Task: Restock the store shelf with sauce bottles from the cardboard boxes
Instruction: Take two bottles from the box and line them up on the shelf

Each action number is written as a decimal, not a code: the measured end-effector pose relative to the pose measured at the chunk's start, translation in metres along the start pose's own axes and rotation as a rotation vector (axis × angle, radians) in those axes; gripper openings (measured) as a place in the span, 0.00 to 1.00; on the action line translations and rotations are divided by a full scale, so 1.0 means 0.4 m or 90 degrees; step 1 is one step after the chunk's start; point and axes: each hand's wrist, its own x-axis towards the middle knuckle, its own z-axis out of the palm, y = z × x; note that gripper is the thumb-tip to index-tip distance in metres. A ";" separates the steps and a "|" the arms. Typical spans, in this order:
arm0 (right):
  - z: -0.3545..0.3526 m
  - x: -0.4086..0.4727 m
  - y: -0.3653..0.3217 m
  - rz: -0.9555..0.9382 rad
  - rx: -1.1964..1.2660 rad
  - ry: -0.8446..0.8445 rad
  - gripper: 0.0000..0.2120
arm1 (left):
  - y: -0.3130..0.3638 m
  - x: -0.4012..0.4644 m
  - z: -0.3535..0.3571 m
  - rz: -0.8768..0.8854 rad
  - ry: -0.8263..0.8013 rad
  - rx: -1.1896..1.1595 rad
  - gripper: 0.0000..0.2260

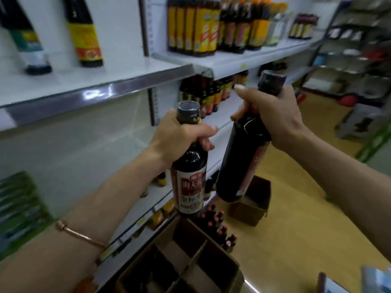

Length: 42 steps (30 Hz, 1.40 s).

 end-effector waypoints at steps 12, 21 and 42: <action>-0.473 -0.071 -0.086 0.038 -0.084 0.121 0.21 | 0.137 0.131 0.451 -0.016 -0.205 -0.040 0.16; -0.739 -0.069 -0.019 0.080 -0.116 0.138 0.16 | 0.138 0.226 0.744 -0.044 -0.242 -0.022 0.19; -1.343 0.592 0.447 0.062 -0.164 0.241 0.18 | -0.126 1.170 1.277 0.008 -0.318 -0.034 0.17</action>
